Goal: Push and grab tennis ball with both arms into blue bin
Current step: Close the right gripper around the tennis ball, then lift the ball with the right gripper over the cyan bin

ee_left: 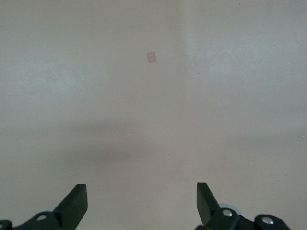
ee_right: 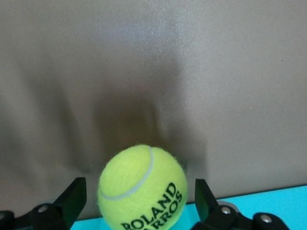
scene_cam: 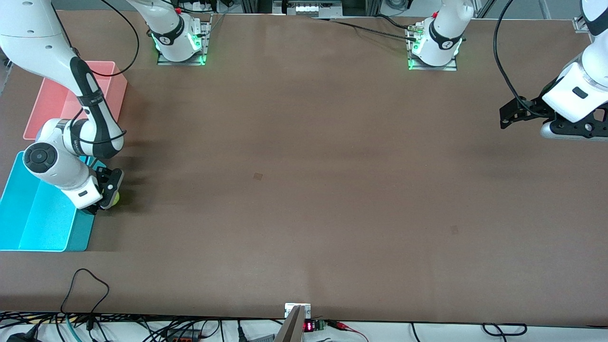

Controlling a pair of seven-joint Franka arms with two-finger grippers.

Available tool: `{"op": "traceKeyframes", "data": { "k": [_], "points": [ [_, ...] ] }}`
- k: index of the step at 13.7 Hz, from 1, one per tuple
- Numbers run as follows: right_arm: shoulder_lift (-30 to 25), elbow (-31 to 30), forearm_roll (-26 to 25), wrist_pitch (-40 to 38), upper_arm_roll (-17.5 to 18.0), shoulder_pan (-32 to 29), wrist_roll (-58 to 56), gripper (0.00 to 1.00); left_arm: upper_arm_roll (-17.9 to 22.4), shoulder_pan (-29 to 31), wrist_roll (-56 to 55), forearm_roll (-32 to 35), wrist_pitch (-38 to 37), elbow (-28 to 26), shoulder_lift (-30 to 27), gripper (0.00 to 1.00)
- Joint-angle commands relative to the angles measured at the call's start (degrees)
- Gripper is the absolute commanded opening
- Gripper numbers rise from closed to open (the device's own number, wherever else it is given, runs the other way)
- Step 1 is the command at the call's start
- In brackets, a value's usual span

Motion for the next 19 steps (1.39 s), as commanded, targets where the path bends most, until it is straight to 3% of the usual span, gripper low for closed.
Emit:
{"op": "traceKeyframes", "data": {
  "k": [1, 2, 3, 5, 8, 9, 13, 15, 19],
  "points": [
    [0.3, -0.2, -1.1, 1.3, 1.1, -1.5, -0.3, 1.00, -0.1, 0.1, 1.2, -1.1, 0.0, -0.6, -1.2, 1.00],
    [0.3, -0.2, -1.1, 1.4, 1.1, -1.5, -0.1, 1.00, -0.1, 0.1, 1.2, -1.1, 0.0, -0.5, -1.2, 1.00],
    [0.3, -0.2, -1.1, 1.4, 1.1, -1.5, -0.1, 0.86, -0.1, 0.1, 1.2, -1.1, 0.0, -0.5, -1.1, 1.00],
    [0.3, -0.2, -1.0, 1.4, 1.1, -1.5, 0.1, 0.47, -0.1, 0.1, 1.2, -1.1, 0.0, -0.6, -1.2, 1.00],
    [0.2, -0.2, -0.9, 1.4, 1.1, -1.5, 0.5, 0.08, -0.1, 0.1, 1.2, -1.1, 0.0, -0.6, -1.2, 1.00],
    [0.2, -0.2, -0.8, 1.4, 1.1, -1.6, 0.6, 0.00, -0.1, 0.1, 1.2, -1.1, 0.0, -0.5, -1.2, 1.00],
    [-4.1, -0.6, -0.2, -0.5, 2.7, -1.0, 11.3, 0.00, -0.1, 0.1, 1.3, -1.1, 0.0, -0.5, -1.2, 1.00],
    [-9.0, -0.6, -0.1, -6.3, 4.4, -0.4, 20.0, 0.00, -0.1, 0.1, 1.3, -1.1, 0.0, -0.5, -1.2, 1.00],
    [-17.8, -0.2, 1.6, -15.3, 4.5, -0.3, 34.0, 0.00, -0.1, 0.1, 1.3, -1.1, 0.0, -0.5, -1.2, 1.00]
  ]
}}
